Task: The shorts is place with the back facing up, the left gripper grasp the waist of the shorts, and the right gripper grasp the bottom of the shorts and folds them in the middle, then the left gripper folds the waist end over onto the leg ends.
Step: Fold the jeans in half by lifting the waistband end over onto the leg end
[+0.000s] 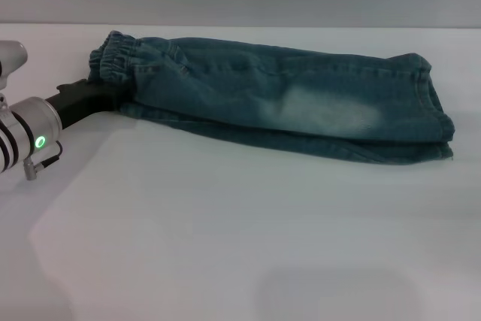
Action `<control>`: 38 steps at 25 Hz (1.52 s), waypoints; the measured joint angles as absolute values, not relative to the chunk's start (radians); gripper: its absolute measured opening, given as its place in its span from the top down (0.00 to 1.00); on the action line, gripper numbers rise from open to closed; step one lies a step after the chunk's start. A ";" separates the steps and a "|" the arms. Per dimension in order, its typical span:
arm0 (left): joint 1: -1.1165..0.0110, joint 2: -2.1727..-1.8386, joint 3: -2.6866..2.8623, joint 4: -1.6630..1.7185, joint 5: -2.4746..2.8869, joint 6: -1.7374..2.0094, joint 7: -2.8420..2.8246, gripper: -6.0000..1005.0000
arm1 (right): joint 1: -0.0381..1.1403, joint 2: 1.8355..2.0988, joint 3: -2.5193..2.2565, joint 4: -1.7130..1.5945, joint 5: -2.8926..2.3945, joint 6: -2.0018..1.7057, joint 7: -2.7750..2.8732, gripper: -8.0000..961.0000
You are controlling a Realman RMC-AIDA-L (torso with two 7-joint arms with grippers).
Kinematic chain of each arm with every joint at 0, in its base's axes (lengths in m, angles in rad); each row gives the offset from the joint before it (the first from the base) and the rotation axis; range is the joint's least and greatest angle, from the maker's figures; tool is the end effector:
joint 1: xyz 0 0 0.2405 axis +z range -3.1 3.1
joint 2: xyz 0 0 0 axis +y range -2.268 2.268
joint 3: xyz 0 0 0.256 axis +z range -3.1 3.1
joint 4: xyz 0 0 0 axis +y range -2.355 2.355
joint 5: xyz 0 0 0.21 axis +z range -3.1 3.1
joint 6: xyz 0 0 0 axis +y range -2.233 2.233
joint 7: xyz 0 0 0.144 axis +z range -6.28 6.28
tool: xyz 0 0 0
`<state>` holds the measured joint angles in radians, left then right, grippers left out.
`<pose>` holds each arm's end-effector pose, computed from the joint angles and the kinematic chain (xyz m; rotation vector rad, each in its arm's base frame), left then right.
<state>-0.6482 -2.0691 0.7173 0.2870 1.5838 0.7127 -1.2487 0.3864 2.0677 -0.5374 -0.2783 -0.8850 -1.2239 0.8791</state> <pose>-0.3175 0.4030 -0.0236 -1.9991 -1.0203 -0.4859 0.3630 0.3298 0.0798 -1.3598 0.7816 1.0685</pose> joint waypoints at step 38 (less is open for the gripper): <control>-0.632 -2.068 0.712 0.258 1.507 0.781 -1.181 0.74 | 0.385 2.068 -0.537 -0.251 -0.883 -1.223 0.883 0.41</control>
